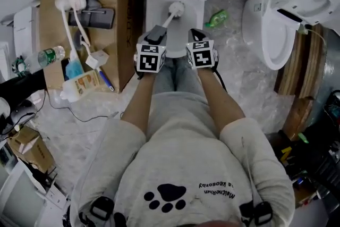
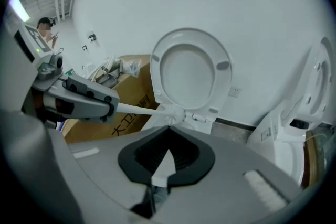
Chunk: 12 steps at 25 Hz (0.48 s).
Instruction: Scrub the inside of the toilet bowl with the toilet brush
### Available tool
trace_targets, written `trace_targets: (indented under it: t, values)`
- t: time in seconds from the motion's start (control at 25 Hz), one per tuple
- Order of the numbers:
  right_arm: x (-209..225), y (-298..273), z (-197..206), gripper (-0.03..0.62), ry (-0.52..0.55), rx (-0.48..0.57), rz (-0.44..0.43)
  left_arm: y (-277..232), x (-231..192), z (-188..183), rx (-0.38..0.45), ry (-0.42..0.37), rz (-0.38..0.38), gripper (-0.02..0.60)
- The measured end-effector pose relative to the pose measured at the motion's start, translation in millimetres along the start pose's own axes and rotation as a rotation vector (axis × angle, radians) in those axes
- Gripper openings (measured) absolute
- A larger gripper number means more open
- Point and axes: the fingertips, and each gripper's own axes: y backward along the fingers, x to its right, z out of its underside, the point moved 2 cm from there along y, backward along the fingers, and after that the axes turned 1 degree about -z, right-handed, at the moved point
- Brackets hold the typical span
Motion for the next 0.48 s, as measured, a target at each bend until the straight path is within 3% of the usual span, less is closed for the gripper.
trace_targets:
  t: [0.48]
  values:
    - [-12.5,95.2,-71.4,-0.003,0.137,0.211,0.042,105.2,14.9,-69.3,0.255,-0.045,-0.044,0.153]
